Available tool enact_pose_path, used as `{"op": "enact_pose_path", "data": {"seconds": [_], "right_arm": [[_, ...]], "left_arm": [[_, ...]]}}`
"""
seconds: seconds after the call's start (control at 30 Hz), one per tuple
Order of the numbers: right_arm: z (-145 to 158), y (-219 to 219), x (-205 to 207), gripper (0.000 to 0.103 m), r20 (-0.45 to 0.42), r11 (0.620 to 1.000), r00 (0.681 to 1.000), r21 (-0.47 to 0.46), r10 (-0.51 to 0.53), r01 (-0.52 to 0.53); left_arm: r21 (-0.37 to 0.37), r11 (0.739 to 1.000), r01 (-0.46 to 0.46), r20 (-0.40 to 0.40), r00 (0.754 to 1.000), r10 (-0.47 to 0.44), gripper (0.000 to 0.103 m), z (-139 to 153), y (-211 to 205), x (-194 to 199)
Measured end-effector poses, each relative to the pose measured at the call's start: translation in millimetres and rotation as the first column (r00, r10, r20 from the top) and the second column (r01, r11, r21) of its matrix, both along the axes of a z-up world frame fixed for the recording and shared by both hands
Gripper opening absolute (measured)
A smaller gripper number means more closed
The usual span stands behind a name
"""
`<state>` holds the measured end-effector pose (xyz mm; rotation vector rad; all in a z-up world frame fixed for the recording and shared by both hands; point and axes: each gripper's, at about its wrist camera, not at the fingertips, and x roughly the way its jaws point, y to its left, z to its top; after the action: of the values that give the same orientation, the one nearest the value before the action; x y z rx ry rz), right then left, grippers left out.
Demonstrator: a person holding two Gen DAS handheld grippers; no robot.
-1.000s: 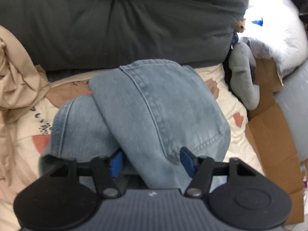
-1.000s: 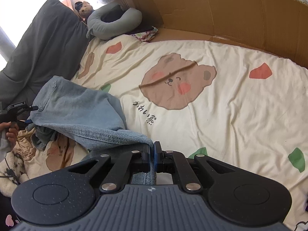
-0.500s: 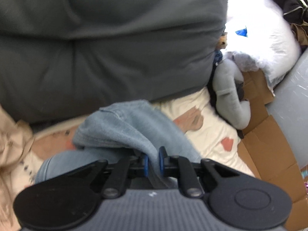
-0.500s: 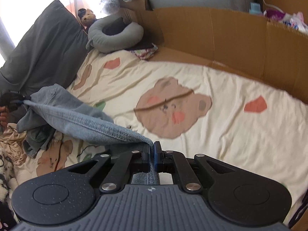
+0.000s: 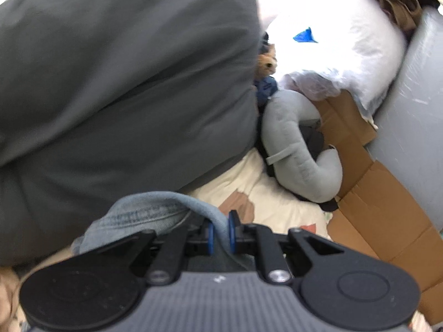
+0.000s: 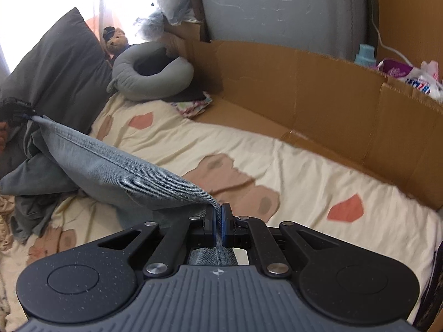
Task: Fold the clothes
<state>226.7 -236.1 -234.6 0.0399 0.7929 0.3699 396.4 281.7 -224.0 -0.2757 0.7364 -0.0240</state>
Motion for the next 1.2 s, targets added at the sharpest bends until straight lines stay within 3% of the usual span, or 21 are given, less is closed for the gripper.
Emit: {"op": "enact_pose_path", "data": {"seconds": [0.2, 0.37, 0.47, 0.53, 0.7, 0.83, 0.87, 0.97, 1.0, 1.03, 1.1, 1.2], "right_arm": [[-0.9, -8.0, 30.5, 0.001, 0.022, 0.998, 1.000, -0.061, -0.006, 0.008], [-19.7, -12.0, 63.5, 0.001, -0.020, 0.993, 1.000, -0.117, -0.003, 0.000], [-31.3, -9.1, 81.0, 0.001, -0.034, 0.988, 0.999, -0.153, -0.013, 0.008], [-42.8, -7.5, 95.7, 0.001, -0.054, 0.983, 0.998, -0.181, -0.027, 0.017], [-72.2, -8.9, 130.2, 0.001, -0.103, 0.969, 0.993, -0.246, -0.061, 0.034], [-89.7, -8.7, 152.2, 0.001, -0.126, 0.953, 0.990, -0.302, -0.057, 0.017], [-92.6, -7.6, 156.3, 0.001, -0.120, 0.947, 0.991, -0.320, -0.054, 0.013], [-100.5, -10.1, 167.8, 0.009, -0.142, 0.950, 0.986, -0.309, -0.082, 0.034], [-98.0, -12.9, 165.3, 0.020, -0.139, 0.953, 0.986, -0.300, -0.088, 0.043], [-95.4, -15.8, 162.8, 0.024, -0.135, 0.956, 0.986, -0.290, -0.094, 0.051], [-90.2, -21.6, 157.6, 0.042, -0.128, 0.960, 0.986, -0.271, -0.106, 0.068], [-82.5, -31.8, 143.9, 0.044, -0.126, 0.965, 0.985, -0.247, -0.117, 0.083]], "left_arm": [[0.062, 0.997, 0.050, -0.016, 0.999, -0.049, 0.011, 2.1, -36.0, 37.5], [0.122, 0.988, 0.098, -0.044, 0.995, -0.093, 0.011, -9.6, -66.6, 73.6], [0.121, 0.989, 0.090, -0.109, 0.991, -0.077, 0.012, -24.7, -80.1, 98.4], [0.130, 0.988, 0.084, -0.159, 0.985, -0.062, 0.019, -36.2, -88.2, 111.8], [0.140, 0.983, 0.116, -0.193, 0.977, -0.088, 0.029, -52.9, -102.5, 107.6], [0.166, 0.975, 0.145, -0.175, 0.978, -0.116, 0.053, -53.8, -106.5, 91.2], [0.176, 0.973, 0.151, -0.171, 0.978, -0.121, 0.055, -53.4, -106.4, 87.3], [0.191, 0.967, 0.168, -0.170, 0.976, -0.136, 0.056, -49.7, -100.8, 72.6], [0.195, 0.966, 0.172, -0.172, 0.975, -0.139, 0.057, -48.3, -97.1, 66.4], [0.199, 0.964, 0.175, -0.174, 0.975, -0.141, 0.057, -46.8, -93.2, 60.1], [0.205, 0.963, 0.174, -0.172, 0.975, -0.140, 0.060, -42.9, -81.5, 44.3], [0.211, 0.964, 0.161, -0.166, 0.978, -0.127, 0.061, -36.6, -61.6, 18.7]]}}
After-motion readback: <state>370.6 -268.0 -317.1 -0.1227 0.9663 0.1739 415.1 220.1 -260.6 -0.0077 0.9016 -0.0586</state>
